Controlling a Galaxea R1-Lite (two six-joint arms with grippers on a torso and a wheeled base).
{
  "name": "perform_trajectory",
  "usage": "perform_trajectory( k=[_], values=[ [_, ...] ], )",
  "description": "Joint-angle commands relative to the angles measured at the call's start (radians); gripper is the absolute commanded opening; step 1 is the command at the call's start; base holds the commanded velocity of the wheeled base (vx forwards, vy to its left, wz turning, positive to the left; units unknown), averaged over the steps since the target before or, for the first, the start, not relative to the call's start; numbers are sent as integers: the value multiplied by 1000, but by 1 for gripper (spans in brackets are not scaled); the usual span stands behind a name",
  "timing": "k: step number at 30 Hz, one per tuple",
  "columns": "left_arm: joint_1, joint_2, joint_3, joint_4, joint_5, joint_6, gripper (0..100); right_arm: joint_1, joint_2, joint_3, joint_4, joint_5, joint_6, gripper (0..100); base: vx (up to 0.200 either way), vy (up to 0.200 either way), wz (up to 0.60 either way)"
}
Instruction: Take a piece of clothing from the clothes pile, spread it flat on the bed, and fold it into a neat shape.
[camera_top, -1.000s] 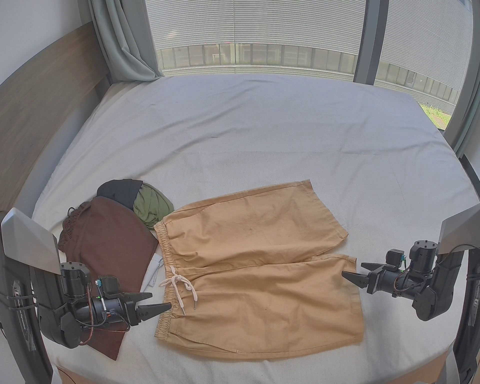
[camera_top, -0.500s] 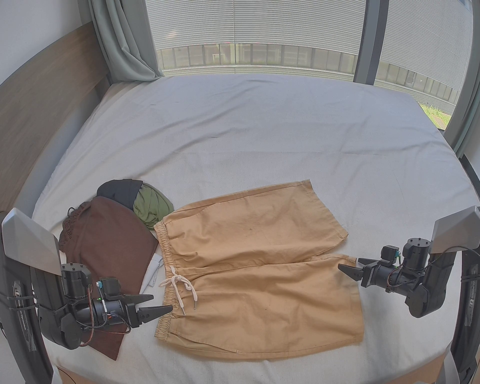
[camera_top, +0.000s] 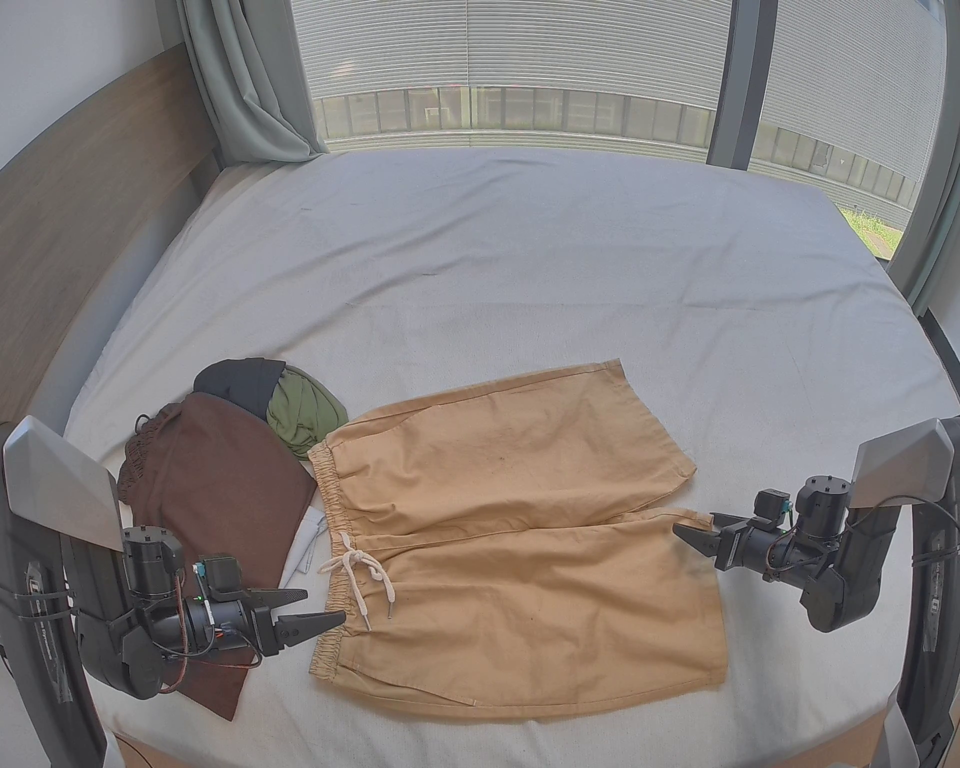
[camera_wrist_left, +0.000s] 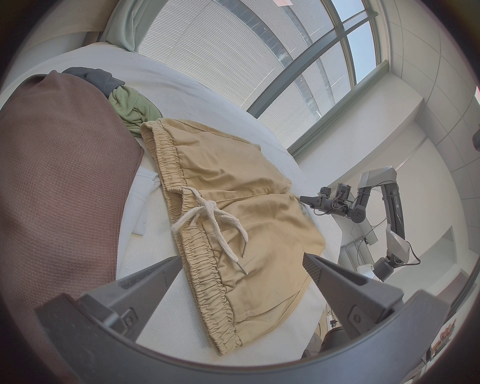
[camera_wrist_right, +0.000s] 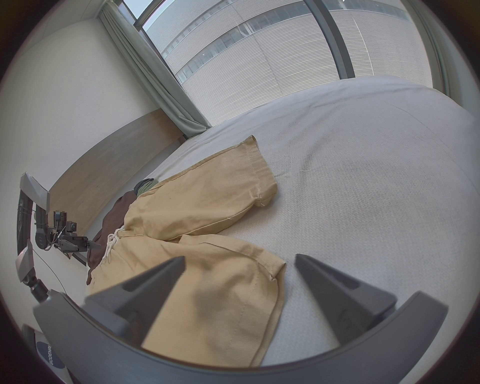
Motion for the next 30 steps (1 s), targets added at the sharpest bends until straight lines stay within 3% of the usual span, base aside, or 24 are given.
perform_trajectory(
  k=[1,7,12,18,29,30],
  values=[
    [0,0,0,-1,-1,-1,100,-2,11,-7,0,1,-2,0,0,0,0],
    [0,1,-2,-1,-1,-1,100,-8,11,-39,-2,-7,-2,0,0,0,0],
    [0,3,-2,-1,-1,-1,100,-3,11,-87,0,-68,4,0,0,0,0],
    [0,3,-3,-1,-1,-1,100,1,9,-105,-2,-70,46,0,0,0,0],
    [0,3,-3,1,-1,-1,100,0,9,-102,0,-70,47,0,0,0,0],
    [0,3,-3,-1,-1,-2,100,0,9,-99,0,-68,49,100,0,0,0]
  ],
)
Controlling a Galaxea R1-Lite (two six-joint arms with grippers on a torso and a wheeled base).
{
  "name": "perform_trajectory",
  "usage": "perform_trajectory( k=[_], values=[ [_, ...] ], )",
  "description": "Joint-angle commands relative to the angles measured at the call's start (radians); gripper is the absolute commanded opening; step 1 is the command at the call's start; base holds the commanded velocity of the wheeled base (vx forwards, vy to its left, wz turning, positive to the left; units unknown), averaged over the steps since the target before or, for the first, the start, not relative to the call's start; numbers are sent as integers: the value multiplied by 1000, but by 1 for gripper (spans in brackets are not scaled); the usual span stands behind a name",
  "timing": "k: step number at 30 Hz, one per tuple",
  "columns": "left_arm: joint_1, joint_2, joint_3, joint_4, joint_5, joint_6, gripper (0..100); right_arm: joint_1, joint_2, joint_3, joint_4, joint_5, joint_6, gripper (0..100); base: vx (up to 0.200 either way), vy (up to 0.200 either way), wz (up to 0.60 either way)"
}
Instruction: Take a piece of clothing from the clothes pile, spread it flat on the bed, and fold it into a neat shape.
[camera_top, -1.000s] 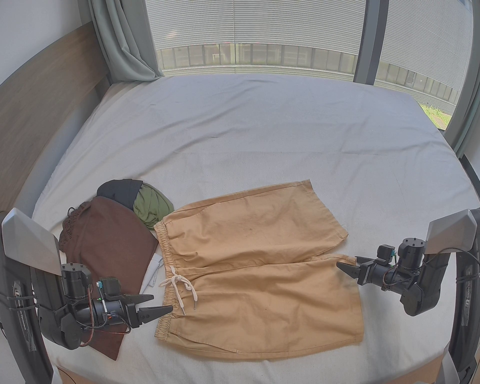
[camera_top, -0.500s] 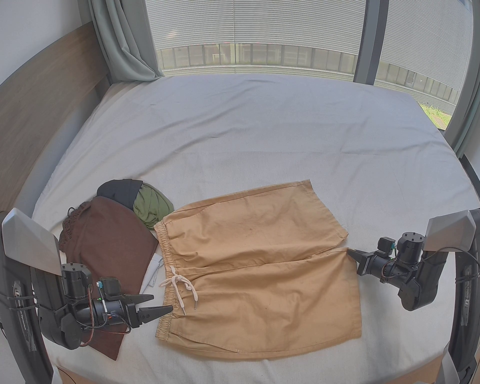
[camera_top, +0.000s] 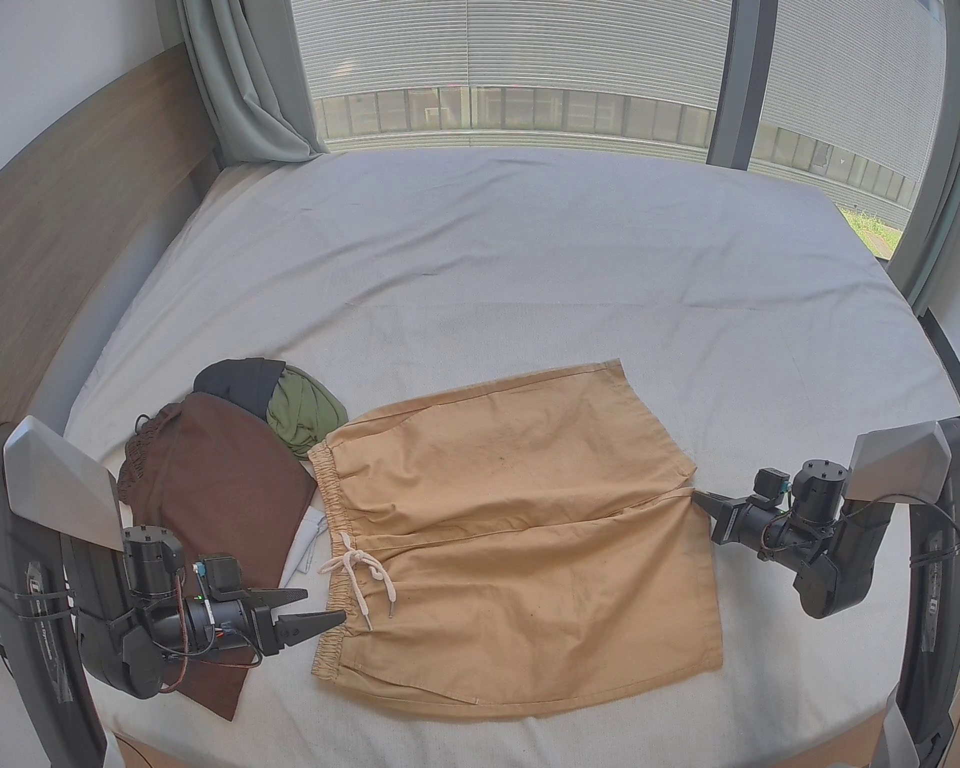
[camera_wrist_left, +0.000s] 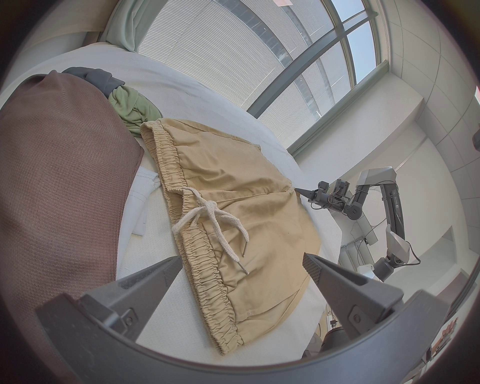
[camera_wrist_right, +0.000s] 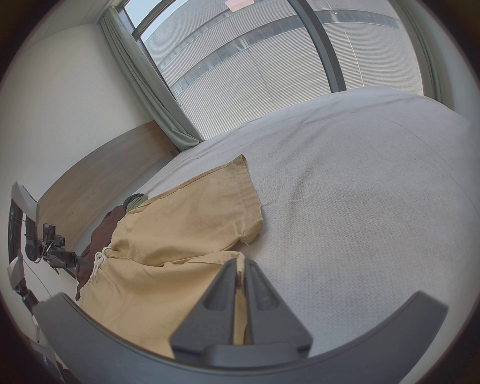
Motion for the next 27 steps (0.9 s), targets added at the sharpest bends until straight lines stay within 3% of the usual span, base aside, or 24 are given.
perform_trajectory(
  k=[1,7,11,19,23,27],
  values=[
    [0,2,0,-1,0,-2,100,-1,-3,2,1,0,1,100,0,0,0],
    [2,2,0,-1,0,-2,100,-12,-60,68,1,12,-7,100,0,0,0],
    [2,0,11,-1,-1,3,100,-15,-192,191,4,111,-8,100,0,0,0],
    [-14,6,71,0,-9,7,100,1,-255,320,4,144,-23,100,0,0,0],
    [-24,28,86,0,-10,11,100,-1,-253,372,4,218,-68,100,0,0,0],
    [-23,46,117,0,-21,14,100,-2,-247,373,4,232,-97,100,0,0,0]
  ],
)
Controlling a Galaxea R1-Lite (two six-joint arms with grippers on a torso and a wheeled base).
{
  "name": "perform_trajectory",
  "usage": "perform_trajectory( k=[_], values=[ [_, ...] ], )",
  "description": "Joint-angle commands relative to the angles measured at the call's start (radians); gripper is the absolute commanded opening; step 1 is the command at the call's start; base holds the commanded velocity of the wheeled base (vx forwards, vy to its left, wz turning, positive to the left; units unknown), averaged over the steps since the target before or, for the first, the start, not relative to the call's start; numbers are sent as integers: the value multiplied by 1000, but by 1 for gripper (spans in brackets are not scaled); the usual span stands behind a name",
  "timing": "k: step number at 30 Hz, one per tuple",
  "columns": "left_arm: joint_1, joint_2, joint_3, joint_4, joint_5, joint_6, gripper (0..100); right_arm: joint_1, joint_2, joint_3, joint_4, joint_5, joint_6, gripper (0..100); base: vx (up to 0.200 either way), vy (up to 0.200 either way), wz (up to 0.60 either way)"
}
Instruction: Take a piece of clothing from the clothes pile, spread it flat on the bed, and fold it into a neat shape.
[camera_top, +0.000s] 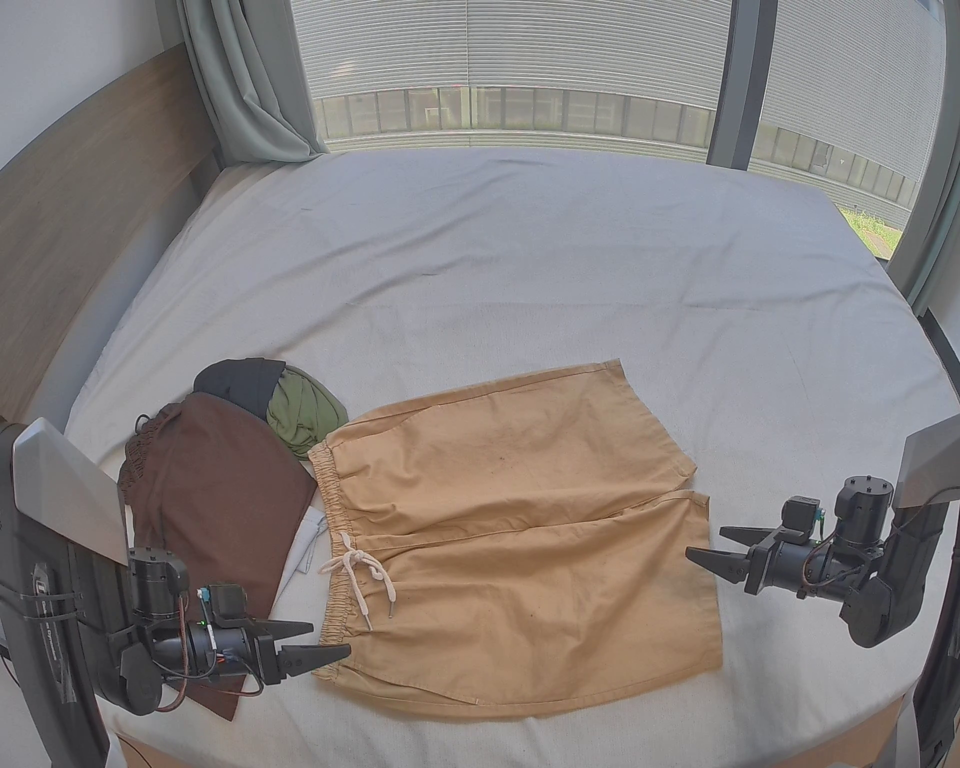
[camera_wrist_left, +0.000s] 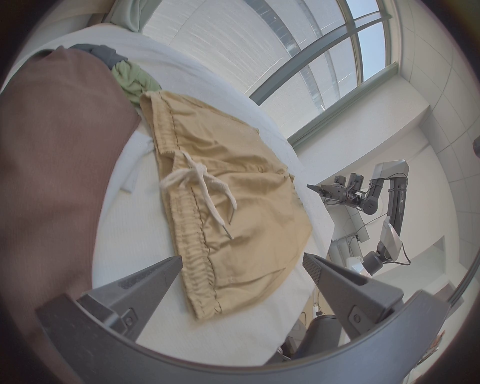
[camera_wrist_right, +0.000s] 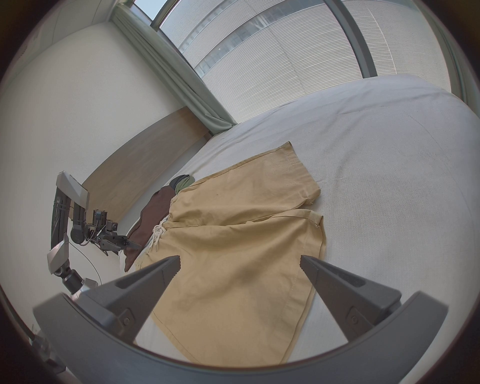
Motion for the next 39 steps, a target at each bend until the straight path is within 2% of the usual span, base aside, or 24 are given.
perform_trajectory(
  k=[1,7,18,28,29,39],
  values=[
    [-3,29,33,0,-12,2,100,-1,-7,14,0,4,-8,100,0,0,0],
    [-1,55,52,0,-15,5,100,-1,-6,13,0,2,-8,100,0,0,0],
    [8,155,61,0,-15,107,100,1,-4,6,-2,-1,-6,100,0,0,0],
    [6,172,26,0,-5,99,100,1,-6,6,-2,-1,-6,100,0,0,0],
    [6,177,18,0,-5,99,0,1,-6,8,-2,1,-6,100,0,0,0],
    [5,178,-5,0,-5,97,0,4,-6,69,0,7,-49,100,0,0,0]
  ],
)
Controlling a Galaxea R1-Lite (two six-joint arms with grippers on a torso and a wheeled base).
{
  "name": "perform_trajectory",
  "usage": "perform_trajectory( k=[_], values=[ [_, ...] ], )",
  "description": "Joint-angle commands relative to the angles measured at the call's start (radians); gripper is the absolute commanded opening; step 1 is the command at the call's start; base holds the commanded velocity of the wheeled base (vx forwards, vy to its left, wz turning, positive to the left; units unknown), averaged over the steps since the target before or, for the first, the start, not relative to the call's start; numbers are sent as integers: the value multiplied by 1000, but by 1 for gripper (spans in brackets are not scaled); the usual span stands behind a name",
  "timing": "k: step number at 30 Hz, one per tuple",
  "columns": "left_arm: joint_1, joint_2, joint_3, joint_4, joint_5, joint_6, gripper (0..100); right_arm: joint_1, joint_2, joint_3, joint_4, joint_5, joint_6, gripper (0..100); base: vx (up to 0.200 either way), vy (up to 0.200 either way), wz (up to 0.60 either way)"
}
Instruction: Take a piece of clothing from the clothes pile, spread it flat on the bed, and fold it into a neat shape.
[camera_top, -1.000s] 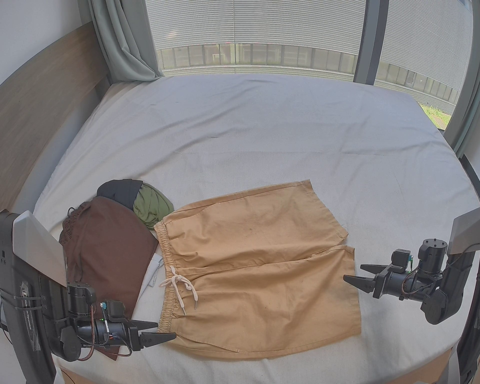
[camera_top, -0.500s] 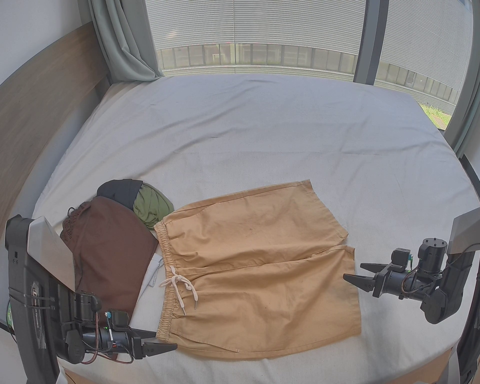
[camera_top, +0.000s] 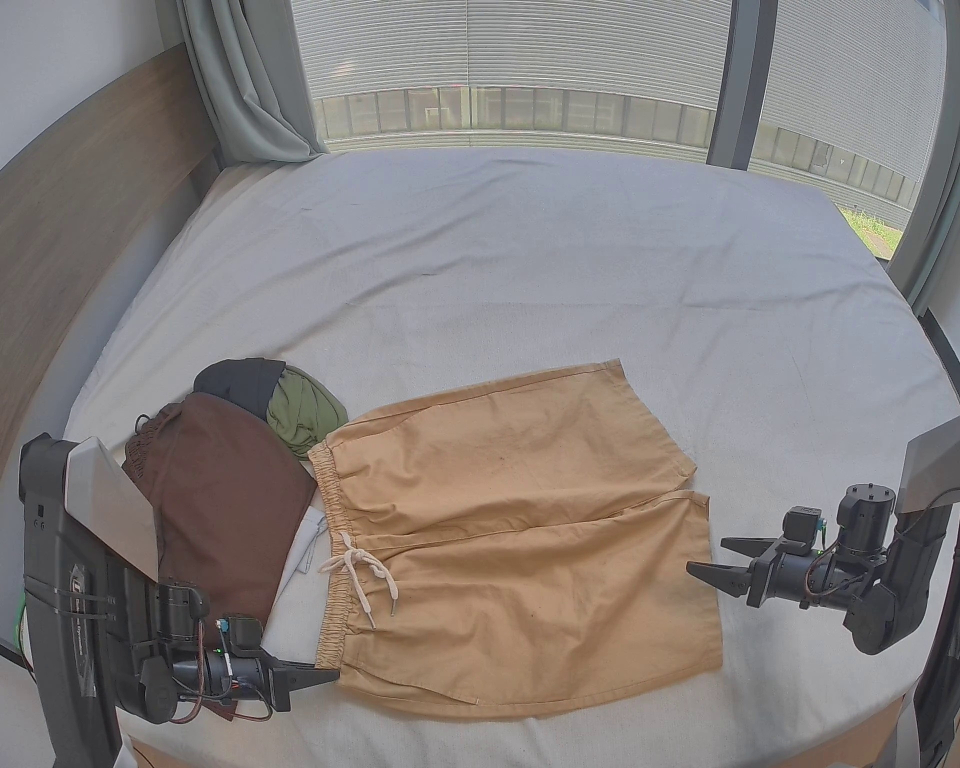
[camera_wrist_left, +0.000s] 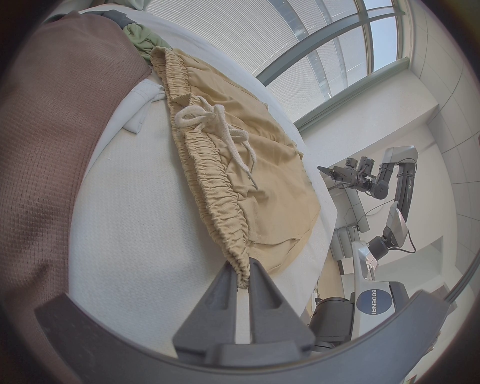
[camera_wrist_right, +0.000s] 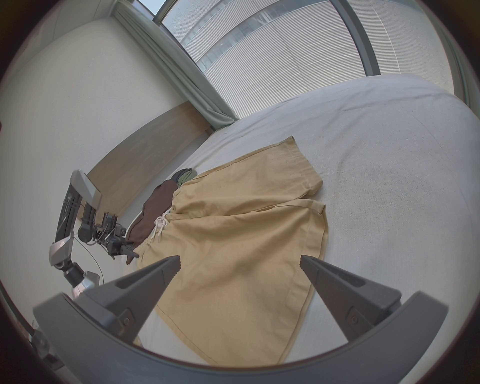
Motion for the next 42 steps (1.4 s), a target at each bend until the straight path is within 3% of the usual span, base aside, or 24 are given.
perform_trajectory(
  k=[1,12,32,42],
  values=[
    [-1,4,-4,0,0,0,0,2,4,35,0,2,-39,100,0,0,0],
    [-3,4,-3,0,-2,6,0,-1,101,122,0,33,-156,100,0,0,0],
    [-7,5,-4,0,-3,9,0,-66,147,213,63,53,-197,100,0,0,0],
    [-7,4,-4,-2,-5,9,0,-57,188,213,97,55,-222,100,0,0,0]
  ],
)
